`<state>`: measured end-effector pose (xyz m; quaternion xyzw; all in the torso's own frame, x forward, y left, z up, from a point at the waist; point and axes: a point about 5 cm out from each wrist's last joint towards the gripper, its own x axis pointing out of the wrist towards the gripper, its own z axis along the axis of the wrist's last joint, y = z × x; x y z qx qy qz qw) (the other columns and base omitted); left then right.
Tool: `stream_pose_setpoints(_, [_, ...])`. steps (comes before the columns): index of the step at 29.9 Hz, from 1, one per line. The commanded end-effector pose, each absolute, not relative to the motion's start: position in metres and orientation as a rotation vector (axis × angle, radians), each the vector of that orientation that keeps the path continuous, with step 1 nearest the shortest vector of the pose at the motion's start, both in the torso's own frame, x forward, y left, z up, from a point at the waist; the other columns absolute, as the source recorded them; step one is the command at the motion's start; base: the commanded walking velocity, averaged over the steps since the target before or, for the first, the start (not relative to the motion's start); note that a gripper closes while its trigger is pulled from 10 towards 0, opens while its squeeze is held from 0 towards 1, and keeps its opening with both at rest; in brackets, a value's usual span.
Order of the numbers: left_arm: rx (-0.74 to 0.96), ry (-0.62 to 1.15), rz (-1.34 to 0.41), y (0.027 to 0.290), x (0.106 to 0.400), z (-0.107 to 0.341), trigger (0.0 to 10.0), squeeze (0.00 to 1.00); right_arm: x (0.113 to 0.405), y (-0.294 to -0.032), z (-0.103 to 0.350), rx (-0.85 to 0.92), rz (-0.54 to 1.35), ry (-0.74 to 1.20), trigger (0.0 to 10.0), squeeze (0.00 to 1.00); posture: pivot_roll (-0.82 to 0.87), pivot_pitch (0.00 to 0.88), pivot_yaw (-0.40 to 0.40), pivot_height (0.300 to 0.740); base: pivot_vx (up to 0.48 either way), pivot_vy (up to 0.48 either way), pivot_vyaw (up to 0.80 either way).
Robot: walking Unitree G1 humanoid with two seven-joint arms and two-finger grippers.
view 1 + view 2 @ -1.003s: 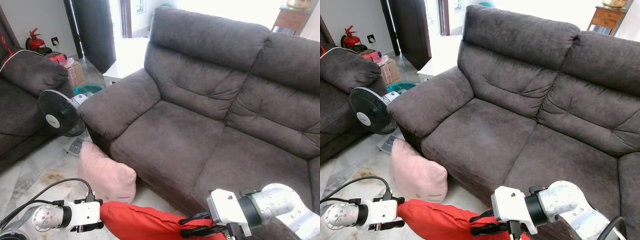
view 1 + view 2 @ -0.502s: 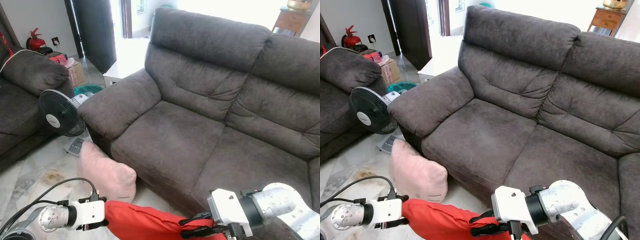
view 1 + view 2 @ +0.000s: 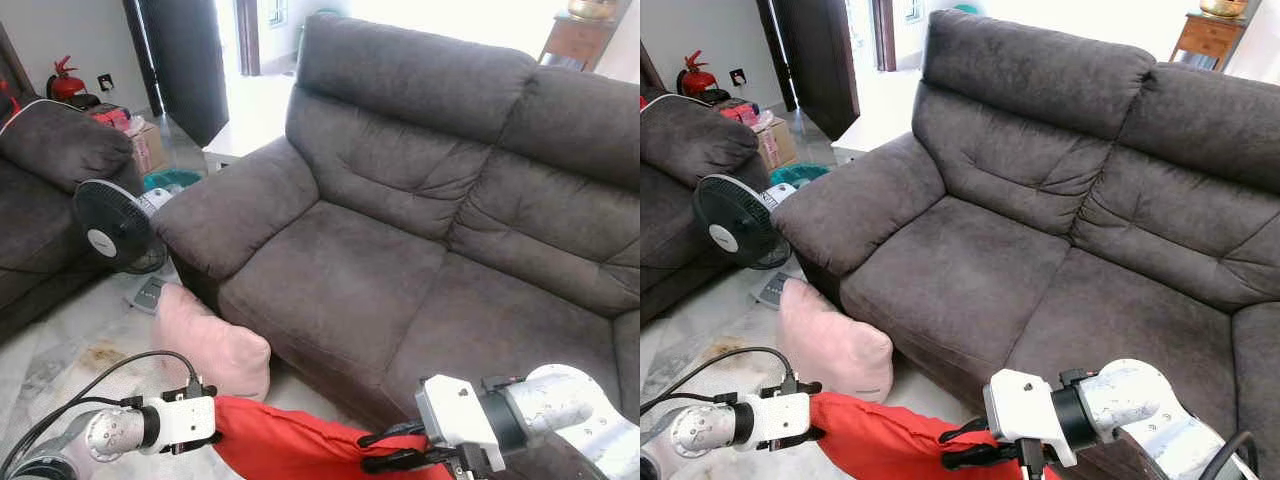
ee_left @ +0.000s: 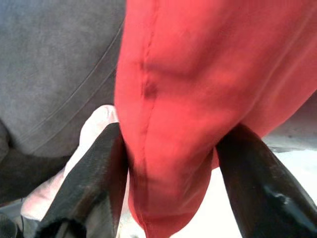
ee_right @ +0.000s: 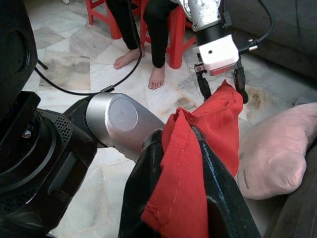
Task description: Move the pillow to the sofa from floor
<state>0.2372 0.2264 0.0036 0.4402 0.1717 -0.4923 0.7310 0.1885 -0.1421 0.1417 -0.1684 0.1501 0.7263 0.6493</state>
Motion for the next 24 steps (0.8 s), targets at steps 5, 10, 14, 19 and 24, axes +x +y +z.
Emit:
stream_pose_setpoints(5, [0.984, 0.383, -1.090, 0.2259, 0.2386, 0.0032, 0.0, 0.00, 0.1898, -0.1372, 0.1655, -0.426, 1.675, 0.215, 10.0, 0.00, 0.06, 0.000, -0.067, 0.740, 0.000, 0.000, 0.00])
stream_pose_setpoints(10, [0.985, 0.391, -1.093, 0.2263, 0.2382, 0.0025, 0.0, 0.00, 0.1905, -0.1370, 0.1652, -0.428, 1.671, 0.214, 10.0, 0.00, 0.06, 0.000, -0.067, 0.740, 0.000, 0.000, 0.00])
stream_pose_setpoints(14, [0.968, 0.395, -1.099, 0.2244, 0.2358, 0.0004, 0.0, 0.00, 0.1918, -0.1369, 0.1632, -0.435, 1.664, 0.220, 10.0, 0.00, 0.06, 0.000, -0.067, 0.740, 0.000, 0.000, 0.00])
stream_pose_setpoints(19, [0.956, 0.397, -1.117, 0.2216, 0.2323, -0.0024, 0.0, 0.00, 0.1920, -0.1364, 0.1628, -0.434, 1.664, 0.219, 10.0, 0.00, 0.07, 0.000, -0.067, 0.740, 0.000, 0.000, 0.00])
stream_pose_setpoints(24, [0.949, 0.401, -1.121, 0.2214, 0.2309, -0.0033, 0.0, 0.00, 0.1922, -0.1361, 0.1629, -0.434, 1.663, 0.218, 10.0, 0.00, 0.07, 0.000, -0.066, 0.740, 0.000, 0.000, 0.00])
